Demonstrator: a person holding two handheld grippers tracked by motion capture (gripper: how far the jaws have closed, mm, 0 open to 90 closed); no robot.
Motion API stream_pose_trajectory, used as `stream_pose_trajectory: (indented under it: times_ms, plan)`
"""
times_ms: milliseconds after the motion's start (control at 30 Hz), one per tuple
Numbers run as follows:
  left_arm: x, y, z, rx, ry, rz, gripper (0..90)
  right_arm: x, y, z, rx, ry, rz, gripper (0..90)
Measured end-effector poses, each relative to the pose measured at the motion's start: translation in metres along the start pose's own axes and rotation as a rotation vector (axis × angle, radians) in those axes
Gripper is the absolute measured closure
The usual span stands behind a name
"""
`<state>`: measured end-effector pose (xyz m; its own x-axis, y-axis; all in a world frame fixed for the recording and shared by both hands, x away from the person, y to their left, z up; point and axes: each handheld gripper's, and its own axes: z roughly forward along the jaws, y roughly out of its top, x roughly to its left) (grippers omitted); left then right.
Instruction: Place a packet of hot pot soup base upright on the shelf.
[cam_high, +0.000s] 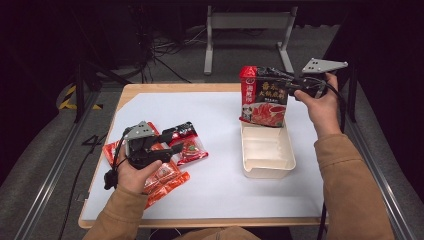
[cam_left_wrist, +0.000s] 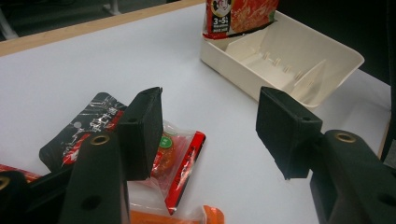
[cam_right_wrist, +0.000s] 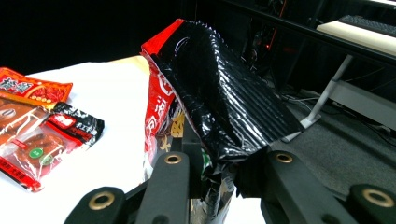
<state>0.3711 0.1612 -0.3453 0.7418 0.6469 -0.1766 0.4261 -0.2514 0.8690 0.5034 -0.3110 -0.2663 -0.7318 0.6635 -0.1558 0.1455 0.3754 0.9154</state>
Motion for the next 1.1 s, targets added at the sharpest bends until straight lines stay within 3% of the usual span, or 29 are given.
stream_pose_trajectory:
  times_ms: [667,1100]
  plan:
    - [0.003,-0.002,0.003,0.023,-0.004,-0.014,38.1,0.006,-0.022,0.009,0.018,0.024,0.008,75.8]
    - [0.003,-0.003,0.007,0.038,-0.013,-0.022,36.3,0.003,-0.035,0.011,0.058,0.043,0.052,74.1]
